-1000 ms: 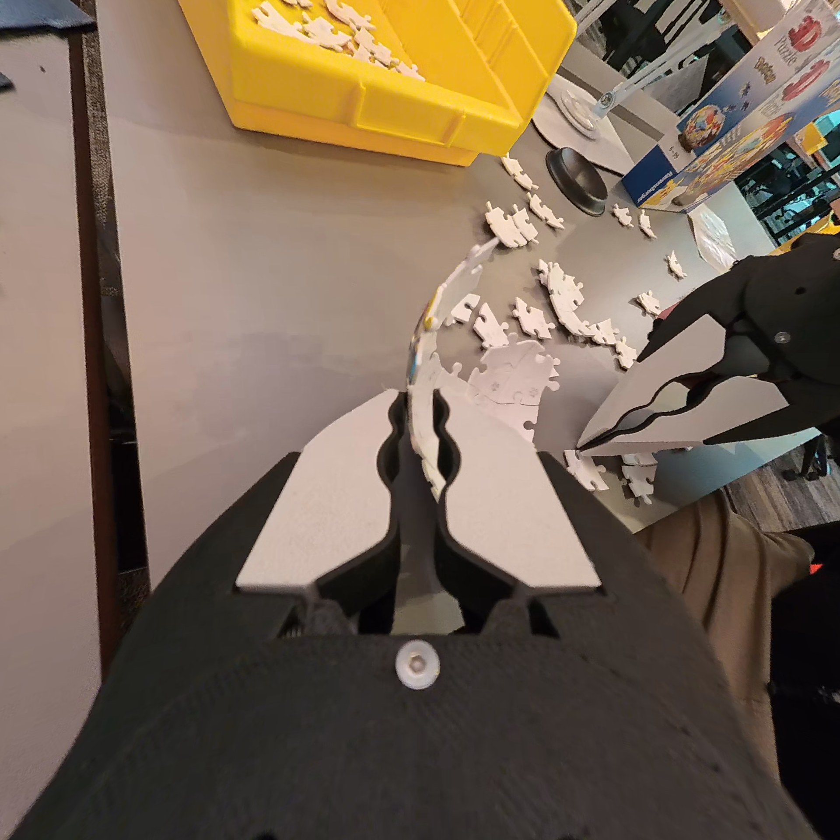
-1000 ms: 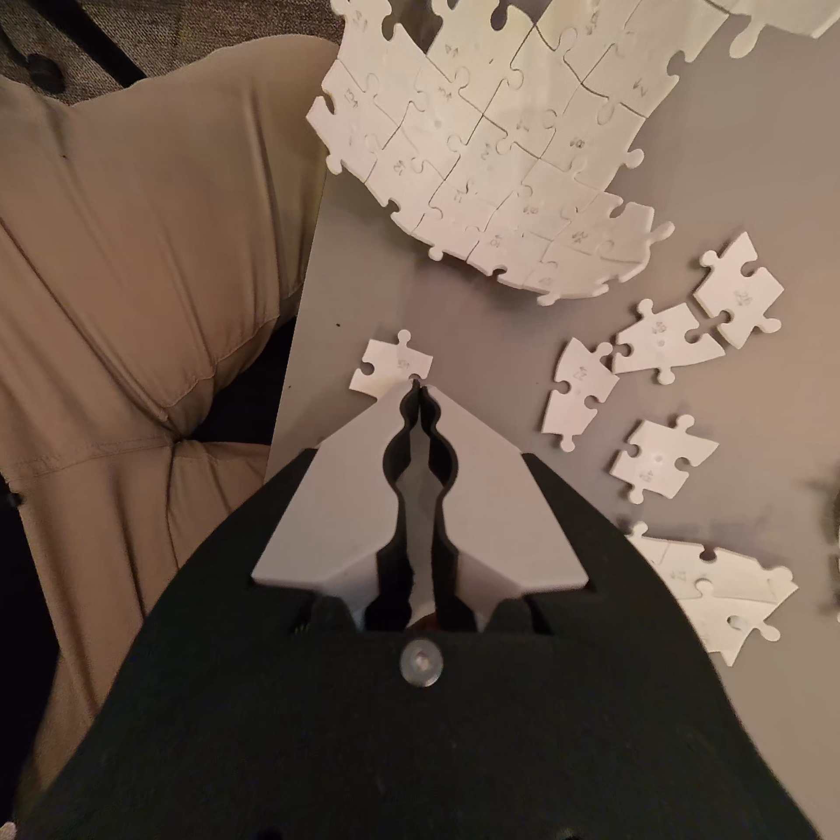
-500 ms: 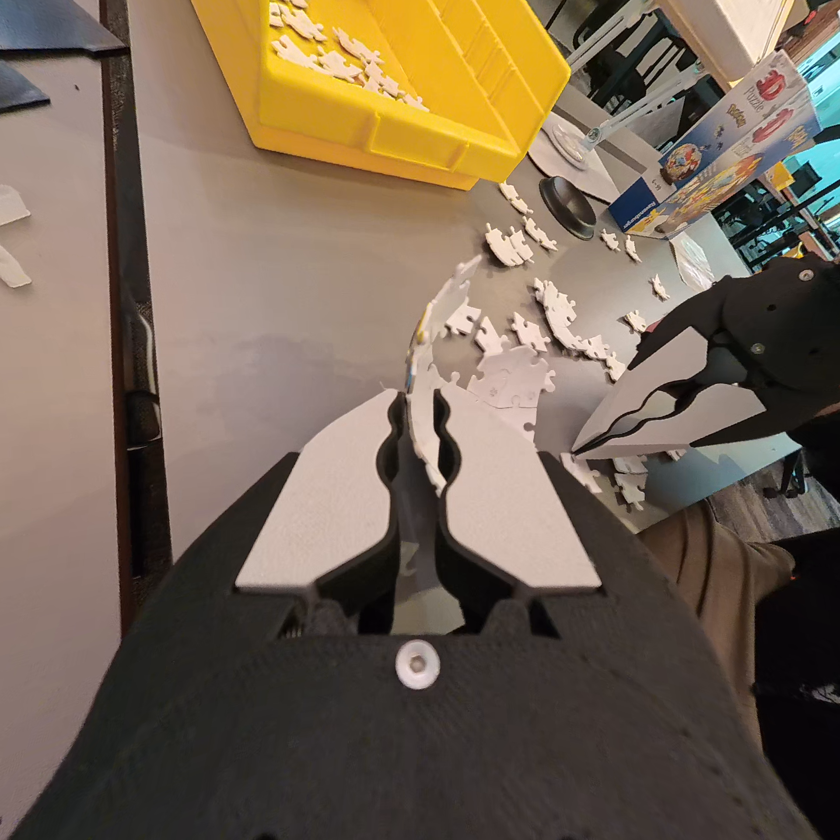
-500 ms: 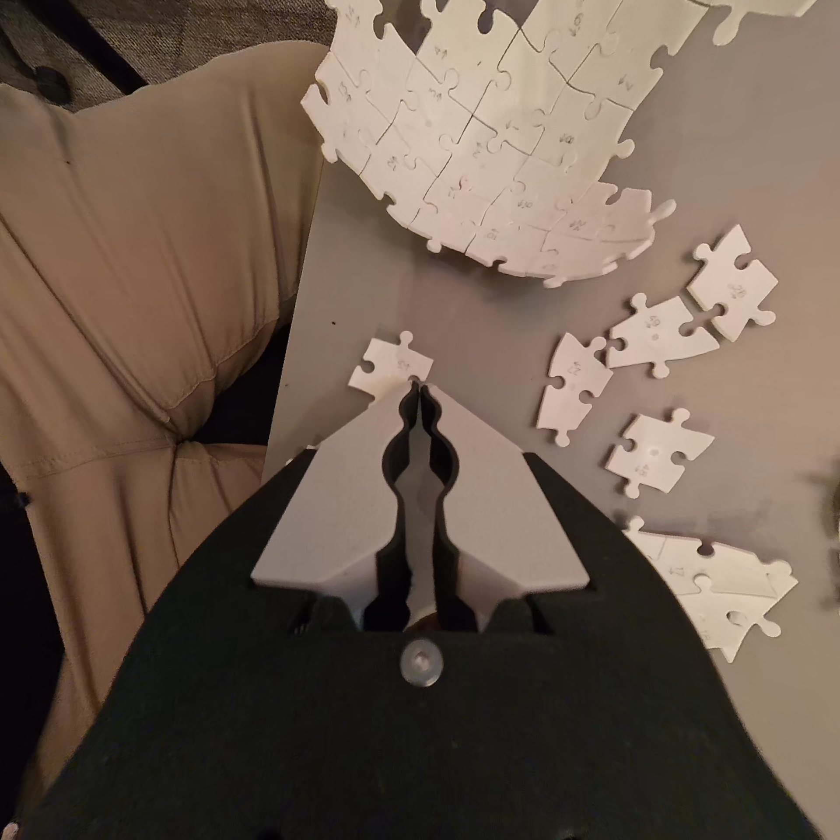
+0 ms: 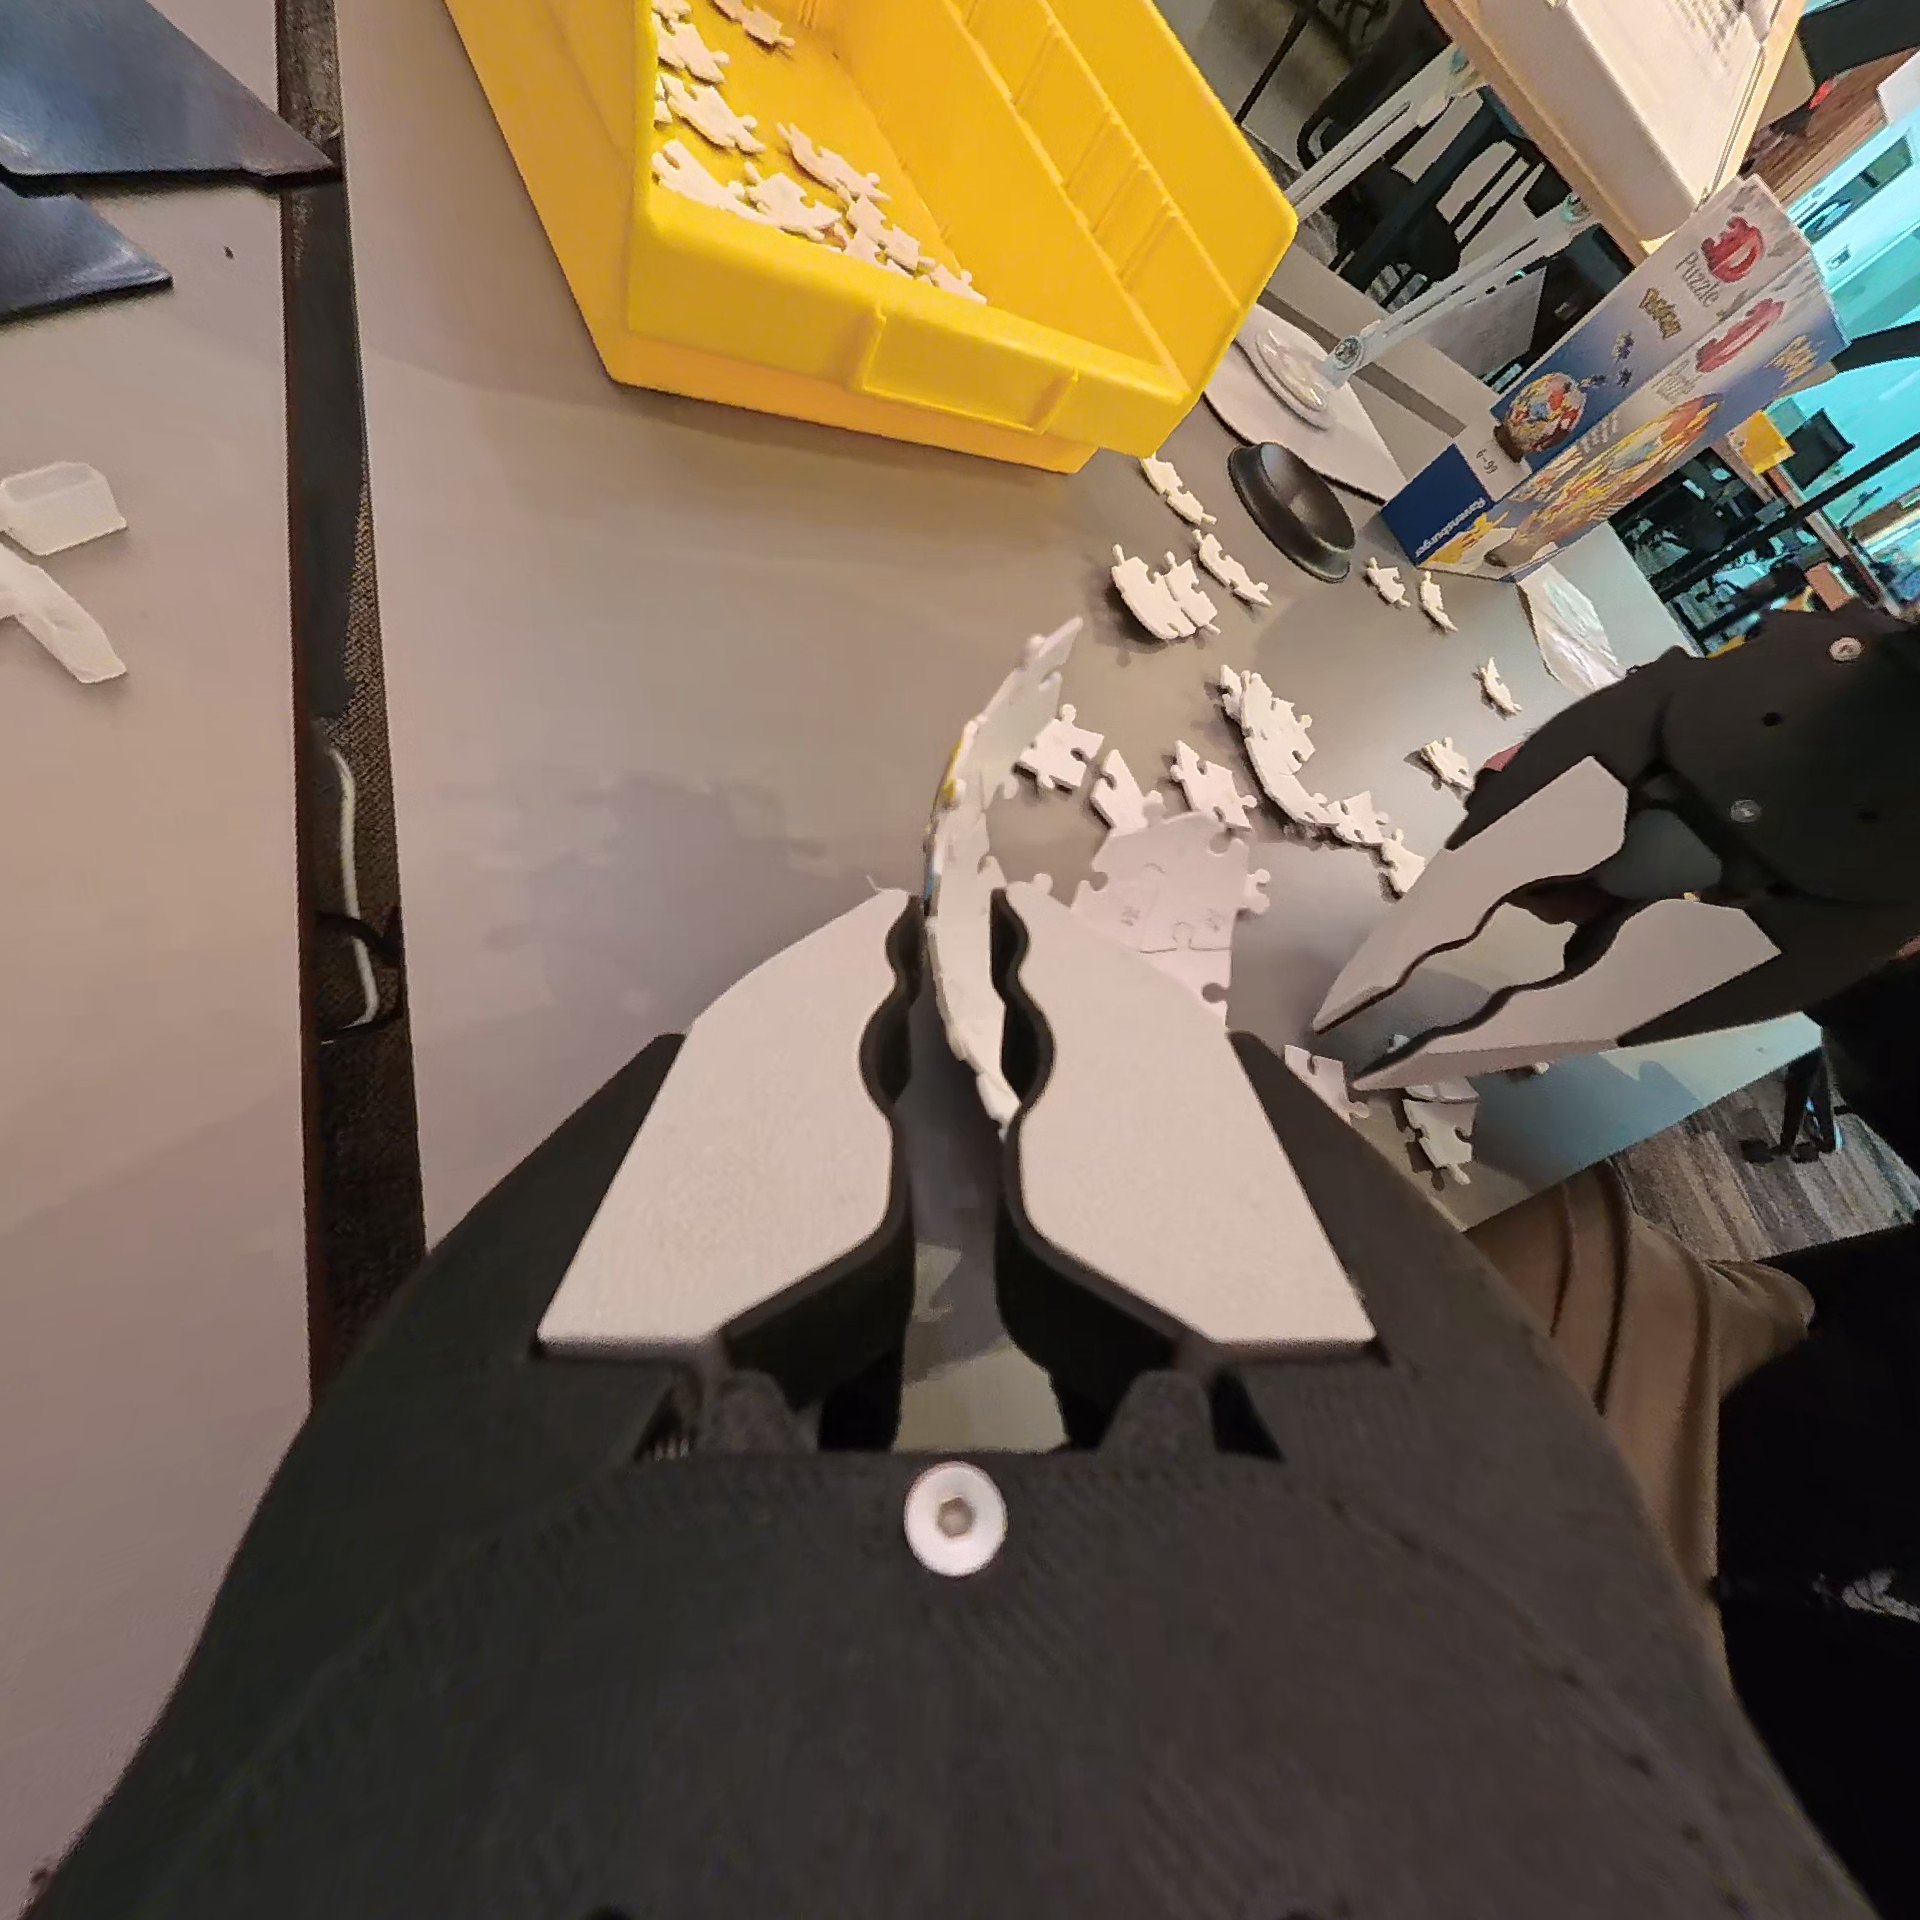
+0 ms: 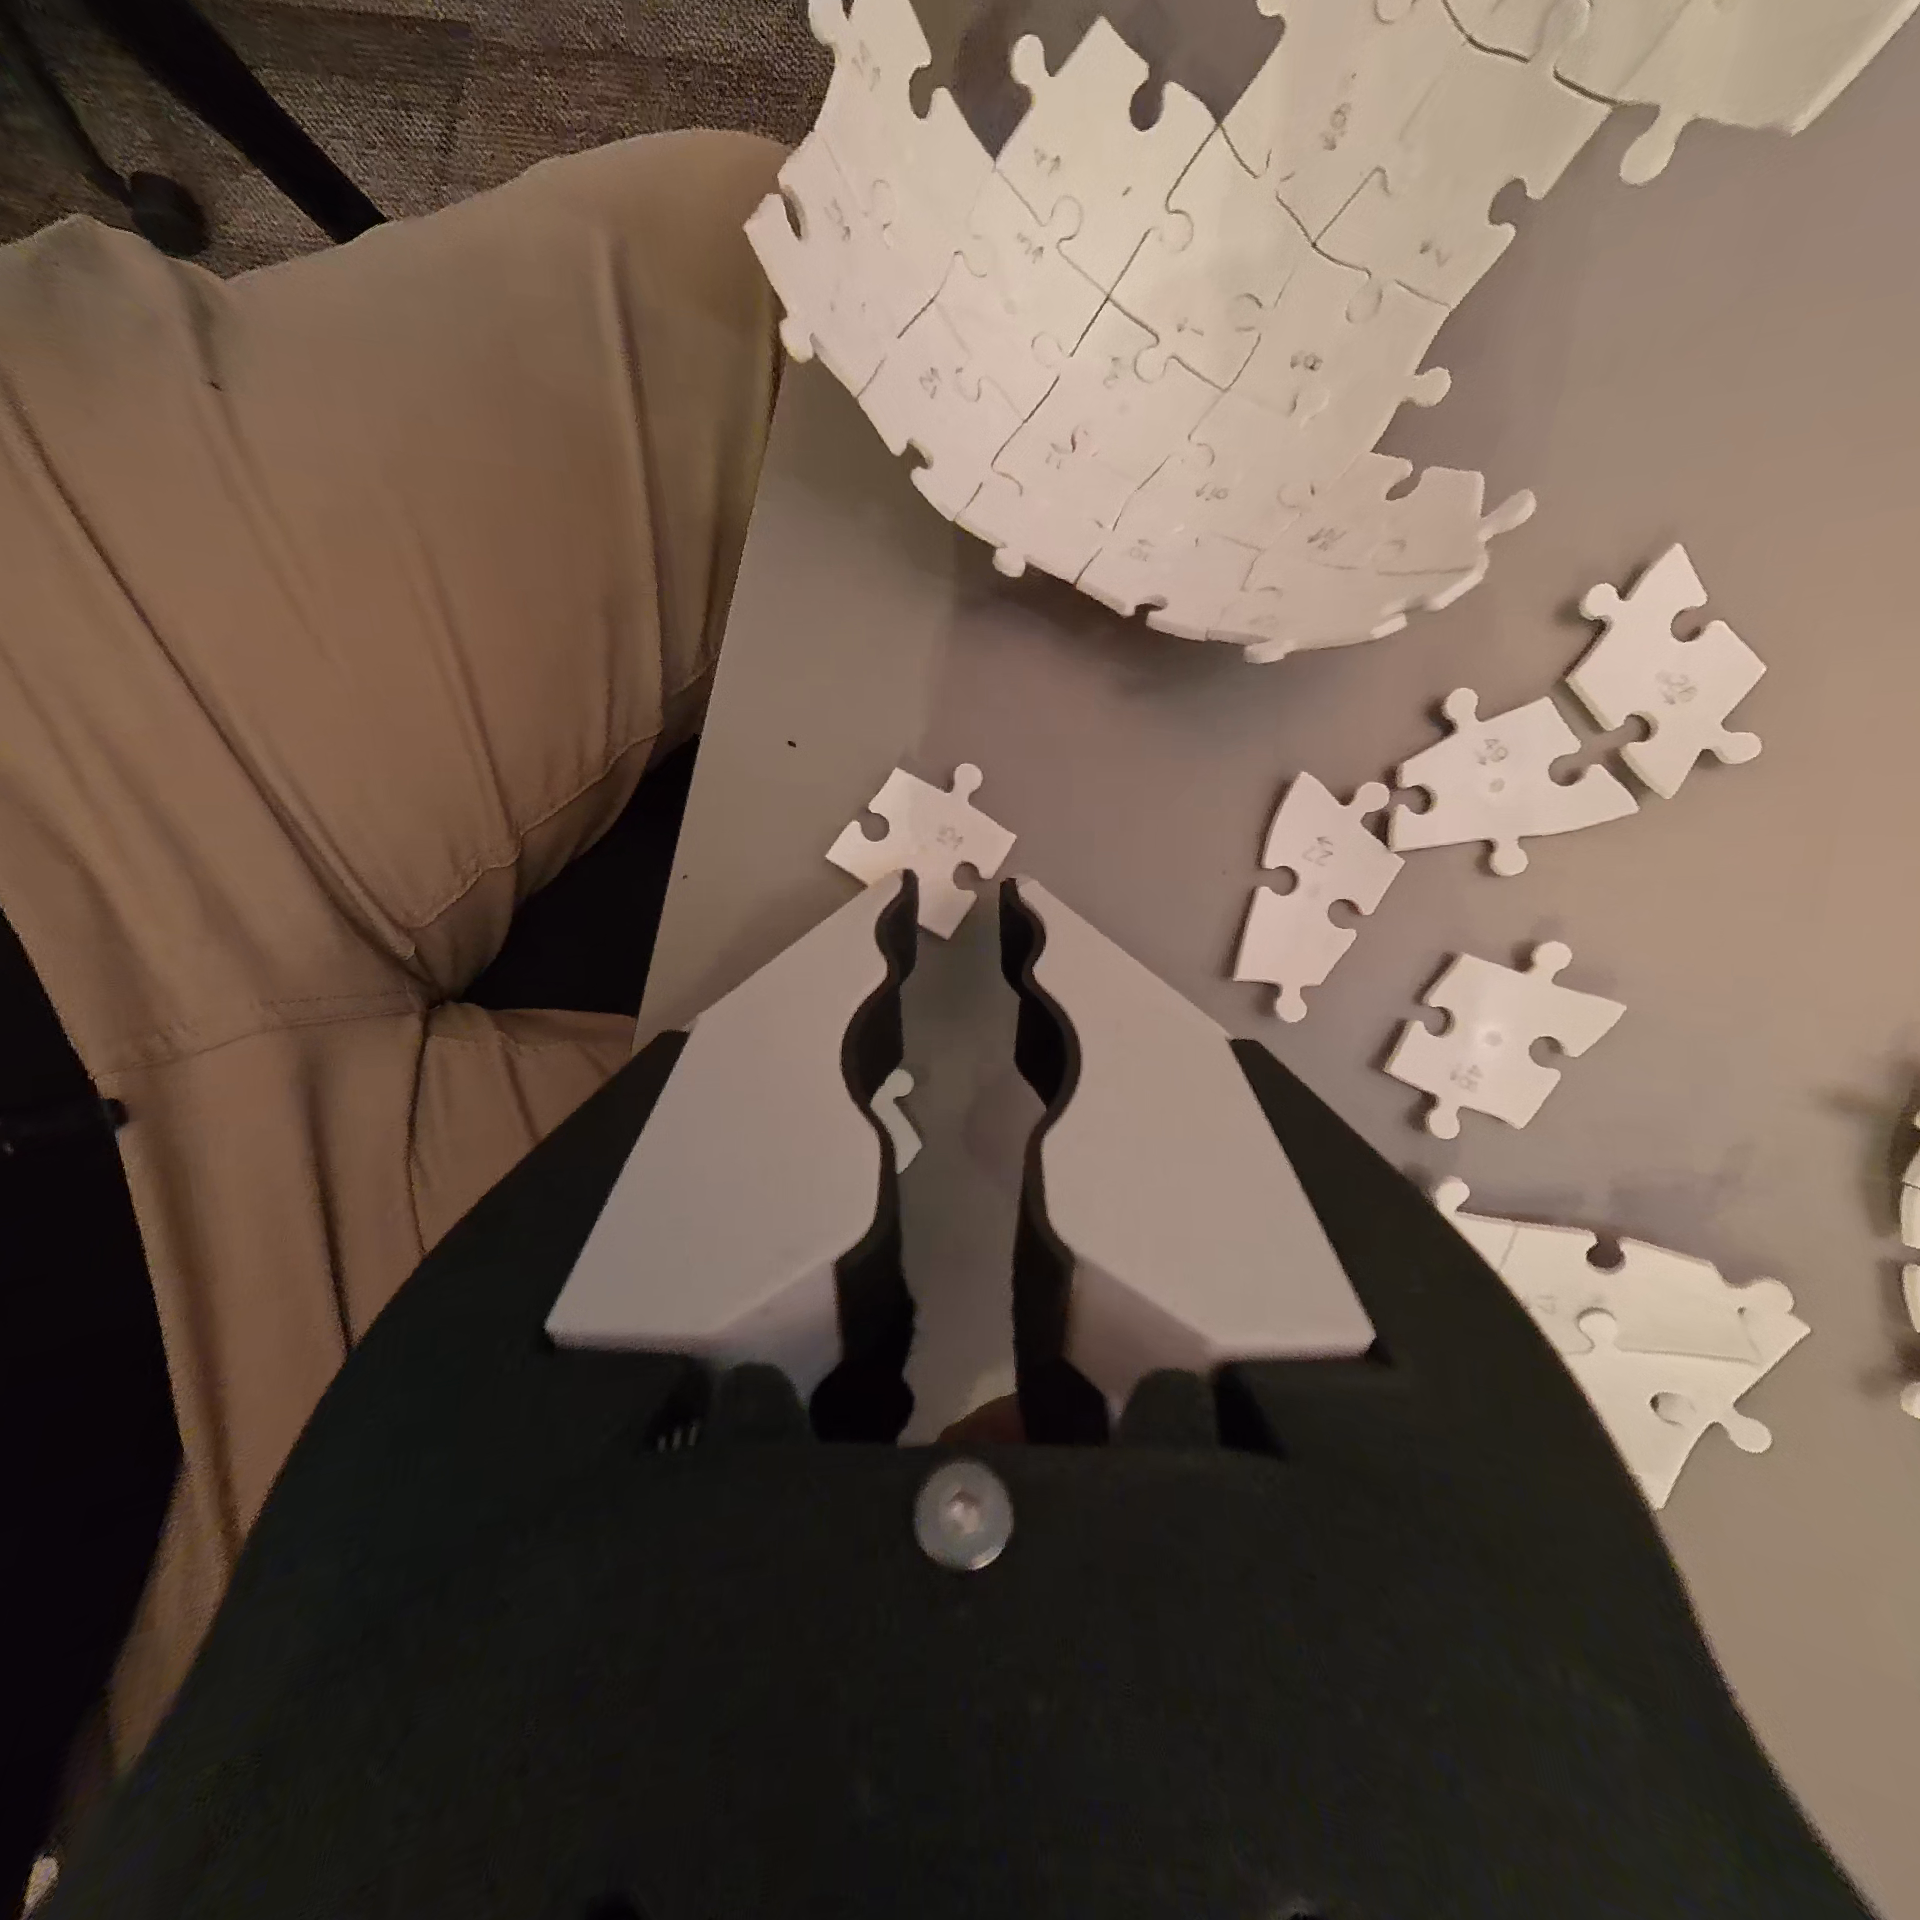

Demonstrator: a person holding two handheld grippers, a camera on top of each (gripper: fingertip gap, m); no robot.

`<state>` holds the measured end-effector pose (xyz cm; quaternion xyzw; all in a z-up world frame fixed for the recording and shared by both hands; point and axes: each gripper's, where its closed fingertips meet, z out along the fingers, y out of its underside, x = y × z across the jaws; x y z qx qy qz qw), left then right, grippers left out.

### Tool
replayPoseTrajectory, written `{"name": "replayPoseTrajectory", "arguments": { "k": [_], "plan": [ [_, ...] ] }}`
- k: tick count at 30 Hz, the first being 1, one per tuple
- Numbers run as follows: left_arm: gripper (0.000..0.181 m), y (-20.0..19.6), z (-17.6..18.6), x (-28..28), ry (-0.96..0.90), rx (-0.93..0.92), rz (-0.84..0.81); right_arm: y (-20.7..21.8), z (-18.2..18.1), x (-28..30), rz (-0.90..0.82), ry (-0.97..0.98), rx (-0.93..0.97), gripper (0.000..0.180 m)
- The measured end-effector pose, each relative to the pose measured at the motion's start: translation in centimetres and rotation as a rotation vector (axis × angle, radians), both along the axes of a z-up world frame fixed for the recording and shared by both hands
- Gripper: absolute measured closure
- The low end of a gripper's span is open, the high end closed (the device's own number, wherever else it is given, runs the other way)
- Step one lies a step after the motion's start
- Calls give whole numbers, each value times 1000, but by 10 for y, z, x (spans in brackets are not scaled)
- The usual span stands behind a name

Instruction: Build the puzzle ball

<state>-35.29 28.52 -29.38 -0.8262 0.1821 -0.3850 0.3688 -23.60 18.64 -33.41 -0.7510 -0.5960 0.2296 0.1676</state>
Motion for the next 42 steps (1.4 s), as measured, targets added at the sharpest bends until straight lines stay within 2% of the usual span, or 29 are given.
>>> {"name": "replayPoseTrajectory", "arguments": {
  "k": [18, 28, 35, 38, 42],
  "plan": [
    [169, 21, 0, 11, 75, -16, -137, 3, 3, 2, -10, 49, -33, 156],
    [164, 32, 15, -7, 56, 15, -75, 23, 11, 20, -80, 90, -47, 153],
    [159, 13, 39, -19, 70, 74, -13, 15, 8, 19, -35, 87, -61, 145],
    [159, -10, 56, -13, 78, 108, -33, 5, 5, 11, -3, 70, -68, 144],
    [159, -47, 60, 6, 145, 136, -82, -4, -3, 2, 13, 31, -59, 138]
  ]
}}
